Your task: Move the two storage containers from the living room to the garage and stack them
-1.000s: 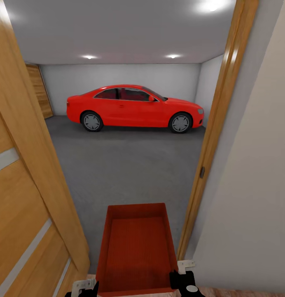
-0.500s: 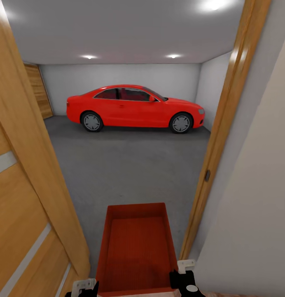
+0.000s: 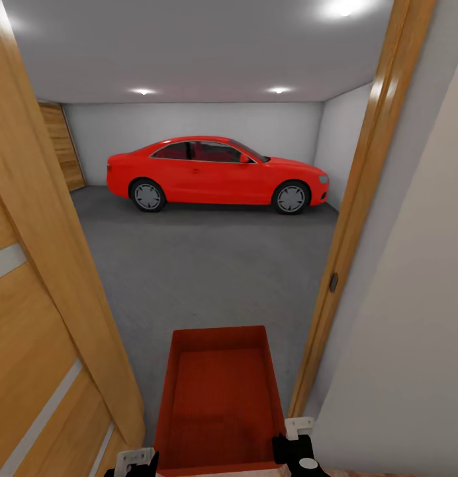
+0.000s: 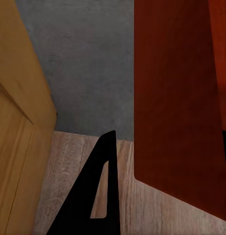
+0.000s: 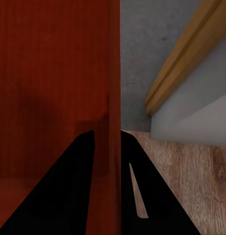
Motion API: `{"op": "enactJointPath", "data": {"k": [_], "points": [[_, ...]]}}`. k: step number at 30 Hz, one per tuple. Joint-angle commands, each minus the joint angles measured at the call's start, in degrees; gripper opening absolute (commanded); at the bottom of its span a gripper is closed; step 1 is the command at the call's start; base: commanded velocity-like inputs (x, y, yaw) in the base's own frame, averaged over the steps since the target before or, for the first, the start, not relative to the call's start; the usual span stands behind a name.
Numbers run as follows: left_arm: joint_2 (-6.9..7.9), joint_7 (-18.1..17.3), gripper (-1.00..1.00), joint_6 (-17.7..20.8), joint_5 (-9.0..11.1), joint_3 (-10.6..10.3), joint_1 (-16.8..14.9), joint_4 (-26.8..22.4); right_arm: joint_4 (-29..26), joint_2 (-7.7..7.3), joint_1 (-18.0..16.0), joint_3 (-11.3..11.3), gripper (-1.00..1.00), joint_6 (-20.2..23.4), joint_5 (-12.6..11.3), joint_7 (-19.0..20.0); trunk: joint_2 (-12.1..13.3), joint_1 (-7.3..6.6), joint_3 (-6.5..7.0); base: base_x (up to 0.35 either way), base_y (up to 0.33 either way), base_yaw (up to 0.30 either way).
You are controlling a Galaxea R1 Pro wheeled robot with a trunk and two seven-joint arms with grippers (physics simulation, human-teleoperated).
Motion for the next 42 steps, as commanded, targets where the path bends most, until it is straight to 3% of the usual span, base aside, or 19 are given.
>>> {"op": "enactJointPath", "data": {"k": [1, 42], "points": [[0.62, 0.04, -1.0, -0.03, 0.02, 1.05, 0.01, 0.1, -0.4, -0.03, -0.11, -2.53, -1.0, -0.11, 0.2, -0.47, -0.05, 0.0, -0.07, 0.0, 0.0, 0.0], [0.61, 0.04, -1.0, -0.03, 0.02, 1.05, 0.01, 0.09, -0.39, -0.02, -0.11, -2.53, -1.0, -0.11, 0.17, -0.47, -0.05, 0.0, -0.07, 0.086, 0.02, 0.0]]}}
